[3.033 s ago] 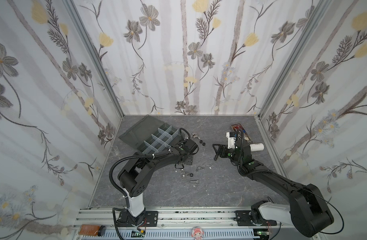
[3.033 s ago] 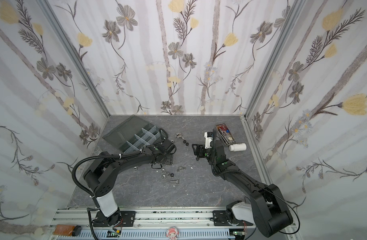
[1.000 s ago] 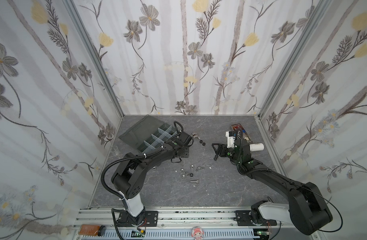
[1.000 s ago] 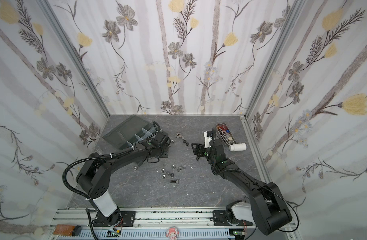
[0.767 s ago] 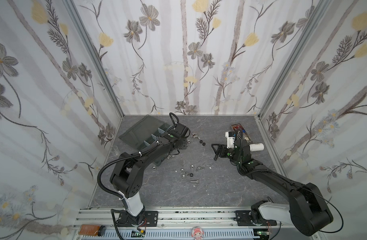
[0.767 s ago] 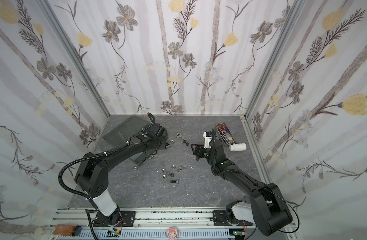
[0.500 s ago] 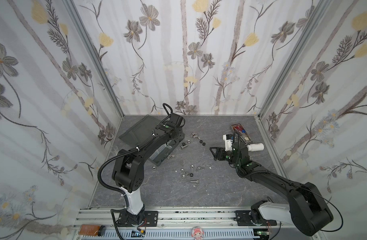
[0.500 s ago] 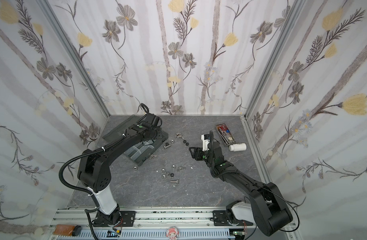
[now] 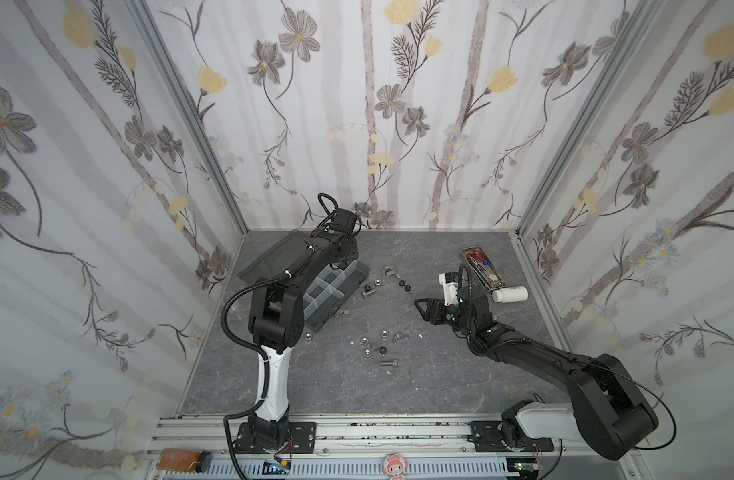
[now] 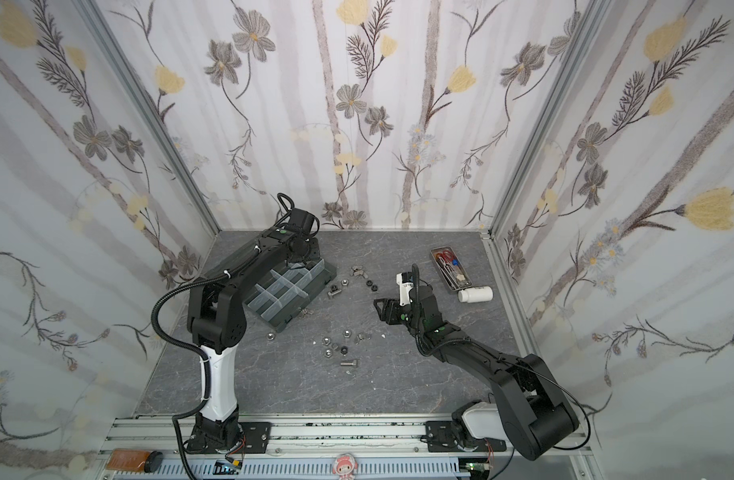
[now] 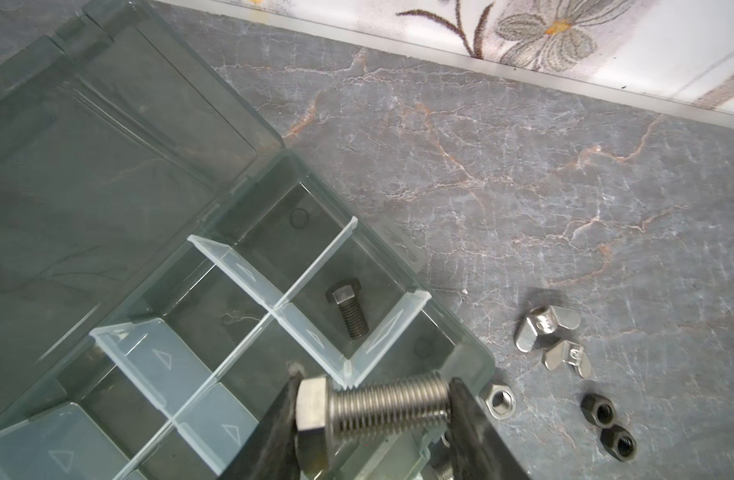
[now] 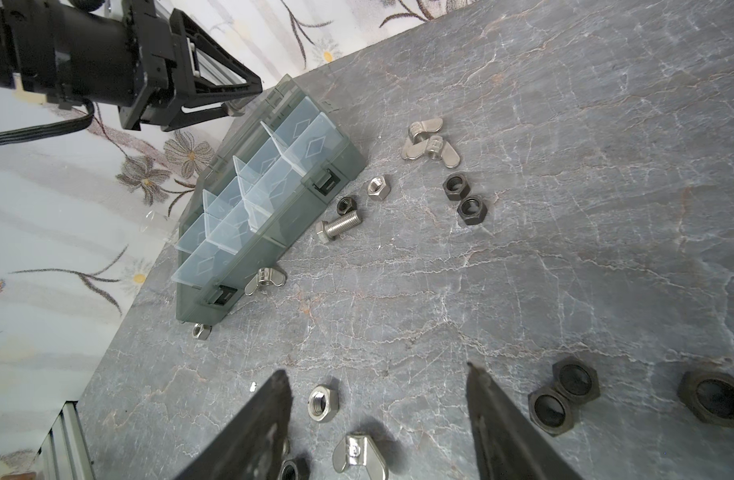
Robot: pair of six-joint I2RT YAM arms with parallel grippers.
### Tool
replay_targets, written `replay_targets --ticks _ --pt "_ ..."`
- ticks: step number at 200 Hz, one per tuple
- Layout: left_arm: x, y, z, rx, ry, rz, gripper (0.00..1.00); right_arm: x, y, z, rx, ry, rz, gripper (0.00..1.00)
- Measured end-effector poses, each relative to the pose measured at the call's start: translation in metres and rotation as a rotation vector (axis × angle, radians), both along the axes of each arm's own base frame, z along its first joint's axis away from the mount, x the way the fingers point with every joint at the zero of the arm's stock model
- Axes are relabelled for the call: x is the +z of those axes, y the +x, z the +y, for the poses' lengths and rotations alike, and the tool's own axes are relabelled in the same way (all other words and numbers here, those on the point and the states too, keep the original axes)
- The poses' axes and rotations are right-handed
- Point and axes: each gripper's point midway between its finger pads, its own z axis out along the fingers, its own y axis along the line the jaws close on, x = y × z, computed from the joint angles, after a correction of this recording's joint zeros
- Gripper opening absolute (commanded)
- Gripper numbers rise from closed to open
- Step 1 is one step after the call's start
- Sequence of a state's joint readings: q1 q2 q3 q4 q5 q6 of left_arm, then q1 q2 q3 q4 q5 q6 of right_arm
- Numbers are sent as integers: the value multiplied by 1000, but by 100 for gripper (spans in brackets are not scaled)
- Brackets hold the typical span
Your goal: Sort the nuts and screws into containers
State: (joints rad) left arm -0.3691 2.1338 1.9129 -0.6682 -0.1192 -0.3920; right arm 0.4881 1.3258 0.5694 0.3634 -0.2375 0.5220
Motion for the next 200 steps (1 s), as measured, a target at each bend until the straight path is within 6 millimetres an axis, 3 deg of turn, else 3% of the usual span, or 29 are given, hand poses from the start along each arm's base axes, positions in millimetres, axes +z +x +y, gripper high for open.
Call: replay_targets --ticks 54,92,136,170,200 --pt "-15 29 2 13 4 16 46 2 -1 5 12 6 -12 68" --pt "-35 34 6 17 14 56 46 1 -3 8 21 9 -16 68" --pt "-42 35 6 16 13 71 46 -8 -11 17 51 4 -5 68" --pt "-36 36 5 14 8 67 42 -7 -11 19 51 15 -7 68" --pt "-11 24 5 10 6 43 43 -4 -11 19 50 19 -14 68"
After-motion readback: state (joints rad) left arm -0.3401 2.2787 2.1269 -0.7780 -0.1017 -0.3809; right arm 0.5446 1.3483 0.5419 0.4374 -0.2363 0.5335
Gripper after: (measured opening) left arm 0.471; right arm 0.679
